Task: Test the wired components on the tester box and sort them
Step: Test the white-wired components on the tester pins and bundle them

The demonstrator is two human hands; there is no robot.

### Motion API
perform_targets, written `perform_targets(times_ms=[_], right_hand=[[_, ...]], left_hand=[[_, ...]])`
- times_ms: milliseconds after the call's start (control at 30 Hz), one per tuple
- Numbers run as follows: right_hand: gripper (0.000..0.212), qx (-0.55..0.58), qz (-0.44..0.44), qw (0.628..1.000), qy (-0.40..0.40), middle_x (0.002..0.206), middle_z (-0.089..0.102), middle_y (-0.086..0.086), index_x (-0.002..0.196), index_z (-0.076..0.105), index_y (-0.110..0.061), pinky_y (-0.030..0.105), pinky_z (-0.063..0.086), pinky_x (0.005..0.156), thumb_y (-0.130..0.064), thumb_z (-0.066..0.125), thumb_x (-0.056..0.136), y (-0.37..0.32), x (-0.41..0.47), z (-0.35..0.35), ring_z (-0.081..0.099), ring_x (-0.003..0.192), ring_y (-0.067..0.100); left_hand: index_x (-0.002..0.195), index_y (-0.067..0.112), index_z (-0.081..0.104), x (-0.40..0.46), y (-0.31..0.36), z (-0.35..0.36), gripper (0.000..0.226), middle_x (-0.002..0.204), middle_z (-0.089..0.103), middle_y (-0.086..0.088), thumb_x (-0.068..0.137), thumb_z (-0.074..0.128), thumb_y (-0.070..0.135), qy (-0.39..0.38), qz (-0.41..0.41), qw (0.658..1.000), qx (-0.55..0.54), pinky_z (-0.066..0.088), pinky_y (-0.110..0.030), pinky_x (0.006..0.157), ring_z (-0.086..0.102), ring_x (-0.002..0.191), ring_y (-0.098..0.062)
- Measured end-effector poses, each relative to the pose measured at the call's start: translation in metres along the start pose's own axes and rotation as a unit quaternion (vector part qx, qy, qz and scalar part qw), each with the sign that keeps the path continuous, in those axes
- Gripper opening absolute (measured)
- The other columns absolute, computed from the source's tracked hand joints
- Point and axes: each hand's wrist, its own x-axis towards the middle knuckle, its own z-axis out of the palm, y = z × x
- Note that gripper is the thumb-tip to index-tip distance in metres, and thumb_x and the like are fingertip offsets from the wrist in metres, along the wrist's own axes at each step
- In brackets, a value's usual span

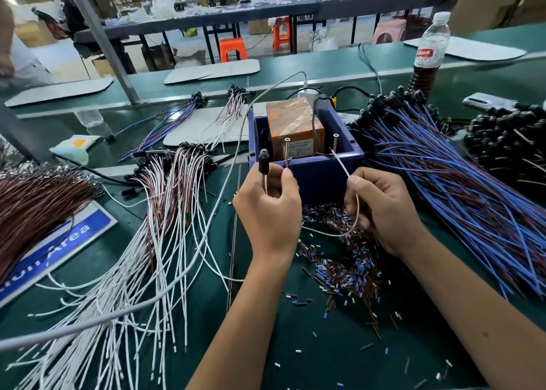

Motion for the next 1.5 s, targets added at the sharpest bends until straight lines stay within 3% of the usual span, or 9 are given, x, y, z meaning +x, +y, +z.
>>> perform_targets(times_ms=[267,500,800,1067,1200,1267,1400,1467,1500], right_hand=[[0.041,-0.052,-0.084,0.994,0.054,0.058,0.058,0.014,0.066,0.056,-0.003,0.019,0.033,0.038,-0.017,0.055,0.105,0.003,0.001,-0.001,0.041,0.033,0.016],[0.04,-0.056,-0.087,0.992,0.071,0.058,0.058,0.015,0.068,0.055,0.001,0.017,0.035,0.04,-0.007,0.053,0.107,0.005,0.002,-0.002,0.042,0.034,0.015],[0.043,-0.061,-0.124,0.985,0.108,0.054,0.055,0.011,0.064,0.054,-0.003,0.019,0.036,0.041,-0.01,0.052,0.106,-0.001,-0.002,0.0,0.042,0.034,0.017],[0.043,-0.091,-0.096,0.961,0.242,0.051,0.058,0.006,0.056,0.056,-0.019,0.019,0.033,0.039,-0.024,0.06,0.098,-0.065,0.013,-0.058,0.042,0.034,0.016],[0.038,-0.092,-0.054,0.927,0.359,0.047,0.057,-0.002,0.06,0.057,-0.015,0.016,0.028,0.038,-0.021,0.061,0.097,-0.097,-0.001,-0.138,0.039,0.033,0.013],[0.034,-0.092,-0.035,0.902,0.42,0.045,0.055,-0.002,0.062,0.057,-0.013,0.015,0.027,0.038,-0.021,0.062,0.095,-0.112,-0.021,-0.184,0.038,0.031,0.012],[0.02,-0.138,0.015,0.82,0.555,0.058,0.061,0.004,0.059,0.056,-0.015,0.018,0.031,0.039,-0.029,0.061,0.071,-0.139,-0.075,-0.264,0.046,0.033,0.009],[0.02,-0.21,0.037,0.774,0.597,0.084,0.068,0.01,0.071,0.06,-0.021,0.033,0.049,0.048,-0.039,0.054,0.063,-0.148,-0.099,-0.296,0.061,0.056,0.017],[0.03,-0.274,0.043,0.737,0.617,0.099,0.067,0.01,0.085,0.062,-0.024,0.046,0.057,0.068,-0.043,0.052,0.063,-0.152,-0.112,-0.311,0.067,0.078,0.024]], left_hand=[[0.077,0.015,0.064,0.0,0.001,-0.002,0.017,0.066,0.065,0.002,0.091,0.067,0.006,0.009,0.004,1.0,-0.01,0.055,-0.028,0.062,0.064,0.061,-0.017],[0.077,0.017,0.064,0.001,0.0,-0.003,0.016,0.065,0.064,0.005,0.091,0.066,0.011,0.006,0.003,1.0,-0.005,0.056,-0.035,0.063,0.062,0.06,-0.015],[0.077,0.026,0.062,0.0,0.008,-0.006,0.024,0.064,0.066,0.004,0.095,0.065,0.012,0.04,0.005,0.997,-0.072,0.047,-0.014,0.062,0.062,0.058,-0.008],[0.079,0.027,0.062,-0.007,0.07,0.046,0.017,0.074,0.07,-0.006,0.092,0.066,0.016,-0.045,0.005,0.987,-0.154,0.057,-0.034,0.072,0.068,0.071,-0.028],[0.081,0.017,0.065,-0.024,0.104,0.104,0.012,0.076,0.072,-0.008,0.092,0.067,0.018,-0.157,-0.073,0.968,-0.18,0.048,-0.016,0.06,0.062,0.062,-0.011],[0.083,0.017,0.065,-0.039,0.121,0.138,0.011,0.078,0.072,-0.007,0.093,0.066,0.022,-0.227,-0.135,0.943,-0.2,0.046,-0.02,0.056,0.055,0.057,-0.009],[0.083,0.018,0.056,-0.07,0.157,0.208,0.019,0.07,0.052,0.002,0.1,0.058,0.023,-0.349,-0.233,0.874,-0.246,0.037,-0.038,0.068,0.041,0.058,-0.015],[0.086,0.013,0.057,-0.085,0.175,0.238,0.023,0.07,0.048,0.001,0.105,0.05,0.024,-0.387,-0.281,0.839,-0.258,0.033,-0.033,0.06,0.038,0.053,-0.012],[0.086,0.01,0.058,-0.096,0.185,0.252,0.027,0.069,0.047,0.0,0.107,0.046,0.022,-0.41,-0.306,0.815,-0.271,0.03,-0.029,0.054,0.038,0.047,-0.009]])
